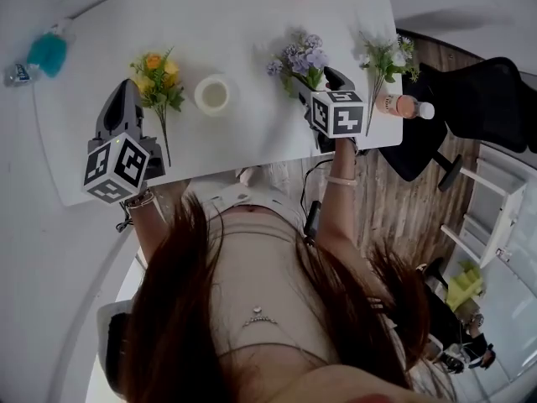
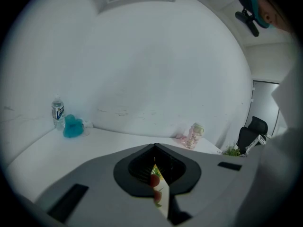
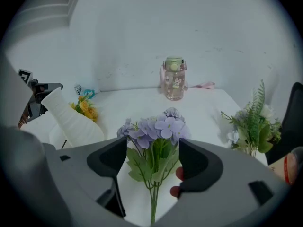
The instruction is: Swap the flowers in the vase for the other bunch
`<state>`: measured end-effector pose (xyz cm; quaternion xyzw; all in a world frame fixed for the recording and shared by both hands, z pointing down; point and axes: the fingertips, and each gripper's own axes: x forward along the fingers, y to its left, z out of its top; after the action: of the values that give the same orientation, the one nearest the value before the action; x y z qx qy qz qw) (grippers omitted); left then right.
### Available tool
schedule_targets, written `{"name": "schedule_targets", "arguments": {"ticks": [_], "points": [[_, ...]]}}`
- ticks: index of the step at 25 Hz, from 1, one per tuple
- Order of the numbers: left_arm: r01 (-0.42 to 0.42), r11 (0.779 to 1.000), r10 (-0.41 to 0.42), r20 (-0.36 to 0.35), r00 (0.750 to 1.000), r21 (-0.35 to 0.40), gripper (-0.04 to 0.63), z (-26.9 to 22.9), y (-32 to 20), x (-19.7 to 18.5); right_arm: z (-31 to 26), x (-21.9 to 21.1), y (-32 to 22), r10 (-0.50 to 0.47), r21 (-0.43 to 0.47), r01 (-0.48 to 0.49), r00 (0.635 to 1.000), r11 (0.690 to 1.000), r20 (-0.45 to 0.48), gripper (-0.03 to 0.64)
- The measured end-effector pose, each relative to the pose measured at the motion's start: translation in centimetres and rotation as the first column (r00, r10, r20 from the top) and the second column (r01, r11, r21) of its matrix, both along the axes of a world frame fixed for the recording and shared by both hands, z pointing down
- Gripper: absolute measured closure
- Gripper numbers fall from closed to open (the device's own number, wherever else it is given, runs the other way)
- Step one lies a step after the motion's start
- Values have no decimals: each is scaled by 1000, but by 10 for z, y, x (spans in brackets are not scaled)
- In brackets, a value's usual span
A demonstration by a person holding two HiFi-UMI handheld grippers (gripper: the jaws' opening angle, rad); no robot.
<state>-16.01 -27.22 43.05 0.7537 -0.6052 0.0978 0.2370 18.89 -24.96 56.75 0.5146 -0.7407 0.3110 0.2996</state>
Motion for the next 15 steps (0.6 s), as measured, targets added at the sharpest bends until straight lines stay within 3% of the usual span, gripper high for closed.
{"name": "schedule_targets", "arguments": {"ticks": [15], "points": [[-2, 998, 2, -1, 1000, -62, 591, 22, -17, -3, 50, -2, -5, -28, -179, 25, 1000, 984, -15, 267]]}}
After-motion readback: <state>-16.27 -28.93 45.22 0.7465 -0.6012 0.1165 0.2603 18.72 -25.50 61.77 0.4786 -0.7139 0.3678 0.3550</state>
